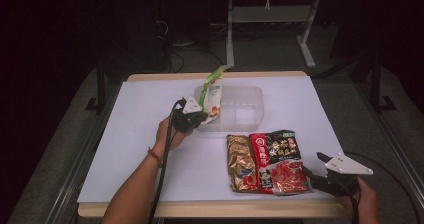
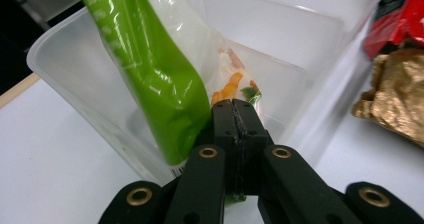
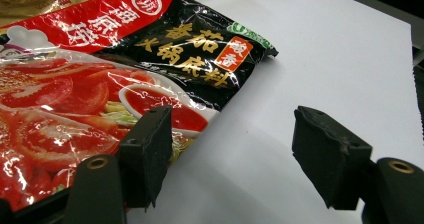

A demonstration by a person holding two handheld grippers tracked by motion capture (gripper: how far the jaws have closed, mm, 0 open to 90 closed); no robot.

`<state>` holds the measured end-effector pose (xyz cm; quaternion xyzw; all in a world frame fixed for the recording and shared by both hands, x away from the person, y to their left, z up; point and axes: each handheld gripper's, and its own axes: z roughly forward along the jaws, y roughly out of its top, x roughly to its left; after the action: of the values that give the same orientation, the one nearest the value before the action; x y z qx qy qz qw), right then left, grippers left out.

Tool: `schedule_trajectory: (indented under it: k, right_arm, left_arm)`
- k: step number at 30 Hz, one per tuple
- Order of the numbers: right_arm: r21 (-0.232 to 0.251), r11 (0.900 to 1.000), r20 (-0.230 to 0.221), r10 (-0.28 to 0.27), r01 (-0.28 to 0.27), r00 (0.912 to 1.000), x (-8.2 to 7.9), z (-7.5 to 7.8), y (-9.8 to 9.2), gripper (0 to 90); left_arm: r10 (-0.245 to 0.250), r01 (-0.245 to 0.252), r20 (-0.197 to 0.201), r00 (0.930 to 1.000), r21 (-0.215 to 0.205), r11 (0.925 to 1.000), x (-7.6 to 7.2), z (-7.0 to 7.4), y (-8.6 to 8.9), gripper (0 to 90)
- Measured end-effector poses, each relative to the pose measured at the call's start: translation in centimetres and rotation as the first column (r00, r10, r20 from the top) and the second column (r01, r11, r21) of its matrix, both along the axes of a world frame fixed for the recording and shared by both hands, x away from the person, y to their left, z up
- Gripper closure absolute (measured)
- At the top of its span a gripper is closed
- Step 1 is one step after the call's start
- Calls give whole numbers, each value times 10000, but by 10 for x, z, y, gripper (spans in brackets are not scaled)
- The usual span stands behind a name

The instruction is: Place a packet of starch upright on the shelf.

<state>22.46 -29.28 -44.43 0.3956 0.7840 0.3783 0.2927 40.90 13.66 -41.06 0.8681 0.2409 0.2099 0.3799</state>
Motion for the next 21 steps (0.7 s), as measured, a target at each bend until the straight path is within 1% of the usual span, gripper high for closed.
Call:
schedule_trajectory:
  k: [4, 5, 6, 7, 8, 9, 10, 11, 12, 13, 14, 15, 16, 17, 18, 19, 20, 21]
  right_arm:
    - [-29, 10000, 35, -42, 42, 10000, -2, 0, 0, 317]
    - [-33, 10000, 56, -67, 67, 10000, -2, 0, 0, 317]
    - [-13, 10000, 49, -80, 80, 10000, -3, 0, 0, 317]
    - [-14, 10000, 59, -87, 87, 9999, -3, 0, 0, 317]
    - [-32, 9999, 95, -111, 111, 9999, -4, 1, -1, 317]
    - [-32, 9999, 95, -111, 111, 9999, -4, 1, -1, 317]
    - [-2, 9999, 80, -116, 116, 9999, -5, 1, -2, 317]
    - [26, 9999, 92, -109, 108, 9999, -5, 1, -2, 318]
    - [30, 9999, 104, -96, 96, 9999, -5, 1, -3, 319]
    - [27, 10000, 105, -83, 82, 9999, -6, 1, -3, 320]
    - [39, 10000, 101, -86, 85, 9999, -6, 1, -4, 320]
    - [30, 10000, 106, -58, 57, 9999, -6, 1, -4, 319]
    - [30, 10000, 106, -58, 57, 9999, -6, 1, -4, 319]
    - [15, 10000, 113, -39, 39, 9999, -6, 2, -4, 320]
    - [19, 10000, 108, -9, 9, 9999, -6, 2, -3, 319]
    - [-4, 10000, 110, 25, -25, 9999, -5, 2, -2, 319]
    - [-4, 10000, 110, 25, -25, 9999, -5, 2, -2, 319]
    - [9, 10000, 108, 41, -41, 9999, -5, 2, -2, 319]
  left_arm:
    - [90, -87, -127, 9999, 235, 9997, 6, -7, -3, 896]
    - [57, -52, -207, 9998, 284, 9996, 7, -8, -3, 896]
    - [45, -39, -203, 9998, 305, 9995, 7, -10, -3, 896]
    - [-9, 14, -221, 9998, 210, 9998, 7, -10, -4, 891]
    - [-88, 88, -300, 9995, 10, 10000, 6, -9, -3, 824]
    - [-189, 179, -355, 9992, -270, 9995, 5, -7, -3, 824]
    - [-231, 218, -269, 9994, -494, 9985, 2, -3, -3, 789]
    - [-317, 305, -218, 9993, -552, 9980, 0, -1, -3, 756]
    - [-541, 521, -248, 9982, -756, 9958, -2, 2, -2, 740]
    - [-735, 701, -308, 9968, -1000, 9925, -5, 5, -2, 703]
    - [-818, 786, -228, 9964, -1178, 9899, -9, 8, -1, 651]
    - [-948, 914, -198, 9953, -1302, 9873, -13, 10, 0, 574]
    - [-1074, 1032, -230, 9939, -1413, 9846, -16, 12, 0, 574]
    - [-1355, 1282, -302, 9903, -1747, 9762, -21, 15, 2, 541]
    - [-1519, 1425, -350, 9878, -1923, 9709, -24, 17, 2, 509]
    - [-1622, 1497, -466, 9857, -2015, 9680, -27, 18, 1, 470]
    - [-1780, 1610, -656, 9818, -2082, 9647, -29, 19, 0, 470]
    - [-1902, 1699, -778, 9787, -2147, 9618, -32, 20, -1, 450]
